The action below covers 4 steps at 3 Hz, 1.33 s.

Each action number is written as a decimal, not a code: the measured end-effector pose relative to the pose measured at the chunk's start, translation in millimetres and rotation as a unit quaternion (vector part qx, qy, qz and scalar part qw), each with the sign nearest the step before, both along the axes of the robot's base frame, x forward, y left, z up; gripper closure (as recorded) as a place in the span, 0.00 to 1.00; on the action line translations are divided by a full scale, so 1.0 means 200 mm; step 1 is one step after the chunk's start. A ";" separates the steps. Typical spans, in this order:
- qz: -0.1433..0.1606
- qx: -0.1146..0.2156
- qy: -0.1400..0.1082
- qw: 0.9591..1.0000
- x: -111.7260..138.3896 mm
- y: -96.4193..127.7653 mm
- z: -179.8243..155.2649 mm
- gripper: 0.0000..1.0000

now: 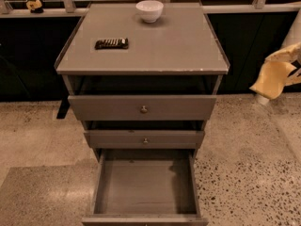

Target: Pick sponge from bottom drawer and place on counter

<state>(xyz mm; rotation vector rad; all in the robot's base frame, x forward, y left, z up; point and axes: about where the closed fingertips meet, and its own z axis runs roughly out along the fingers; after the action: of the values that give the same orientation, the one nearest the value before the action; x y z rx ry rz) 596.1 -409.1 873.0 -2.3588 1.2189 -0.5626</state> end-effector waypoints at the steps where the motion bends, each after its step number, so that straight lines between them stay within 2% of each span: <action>1: -0.020 0.000 0.001 1.000 -0.09 -0.12 -0.01 1.00; 2: -0.074 0.001 0.000 0.997 -0.34 -0.42 -0.02 1.00; 3: -0.076 0.000 0.001 0.997 -0.36 -0.44 -0.03 1.00; 4: -0.023 -0.016 0.004 1.000 -0.25 -0.24 -0.04 1.00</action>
Offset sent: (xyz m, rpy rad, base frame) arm -0.0156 -0.0197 -0.0017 0.0001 0.0017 -0.0329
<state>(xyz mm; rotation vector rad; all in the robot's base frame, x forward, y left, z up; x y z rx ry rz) 545.1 -456.5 864.4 -2.3666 1.2795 -0.5932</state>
